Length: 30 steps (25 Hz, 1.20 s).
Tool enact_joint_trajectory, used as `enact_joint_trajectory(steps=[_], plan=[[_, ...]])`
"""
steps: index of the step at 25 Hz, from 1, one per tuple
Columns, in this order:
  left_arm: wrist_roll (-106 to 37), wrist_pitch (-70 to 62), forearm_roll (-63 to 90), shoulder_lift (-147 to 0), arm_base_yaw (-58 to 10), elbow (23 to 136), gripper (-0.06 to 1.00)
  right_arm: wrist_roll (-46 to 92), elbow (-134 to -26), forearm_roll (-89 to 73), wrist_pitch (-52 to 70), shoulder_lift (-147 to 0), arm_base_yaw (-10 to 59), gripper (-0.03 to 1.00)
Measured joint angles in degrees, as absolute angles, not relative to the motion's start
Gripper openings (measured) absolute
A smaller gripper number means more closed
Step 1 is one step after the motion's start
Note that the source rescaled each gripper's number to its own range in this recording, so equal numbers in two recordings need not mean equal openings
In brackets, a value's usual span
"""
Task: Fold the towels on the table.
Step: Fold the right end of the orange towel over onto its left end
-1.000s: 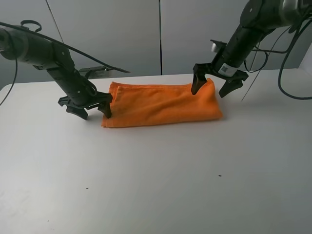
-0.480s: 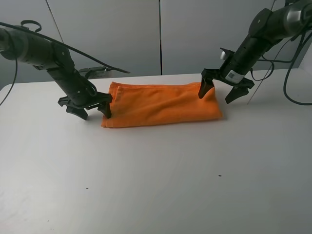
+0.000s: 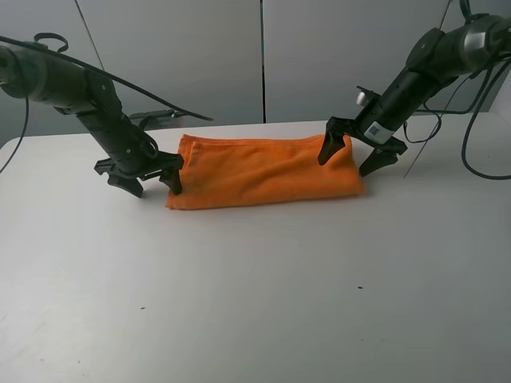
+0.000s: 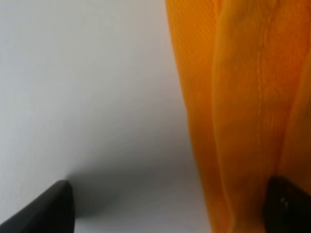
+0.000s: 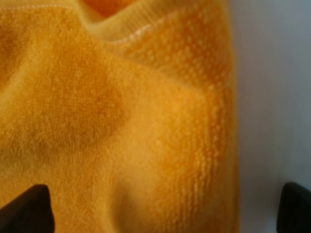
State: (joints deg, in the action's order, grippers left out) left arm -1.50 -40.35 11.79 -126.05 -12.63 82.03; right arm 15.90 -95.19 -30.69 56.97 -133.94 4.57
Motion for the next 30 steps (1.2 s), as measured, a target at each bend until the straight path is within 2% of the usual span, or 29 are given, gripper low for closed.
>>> enact_joint_trajectory(steps=[7,17,25,27,30], plan=[[-1.5,-40.5,11.79,-126.05,-12.63,82.03,0.99,16.52,-95.24,-32.42,57.2,-134.29,3.85,1.0],[-1.5,-40.59,11.67,-126.05,-12.63,82.03,0.99,17.18,-95.48,-34.36,53.0,-134.53,9.9,1.0],[-1.61,-41.21,11.67,-126.05,-12.63,82.03,0.99,17.43,-95.48,-35.31,52.89,-134.76,10.0,0.99],[-1.61,-41.21,11.67,-126.05,-12.63,82.03,0.99,17.32,-95.48,-34.83,52.89,-134.76,10.0,0.93],[-1.61,-41.32,11.58,-126.05,-12.63,82.03,0.99,16.98,-95.48,-32.94,53.45,-135.12,10.0,0.69]])
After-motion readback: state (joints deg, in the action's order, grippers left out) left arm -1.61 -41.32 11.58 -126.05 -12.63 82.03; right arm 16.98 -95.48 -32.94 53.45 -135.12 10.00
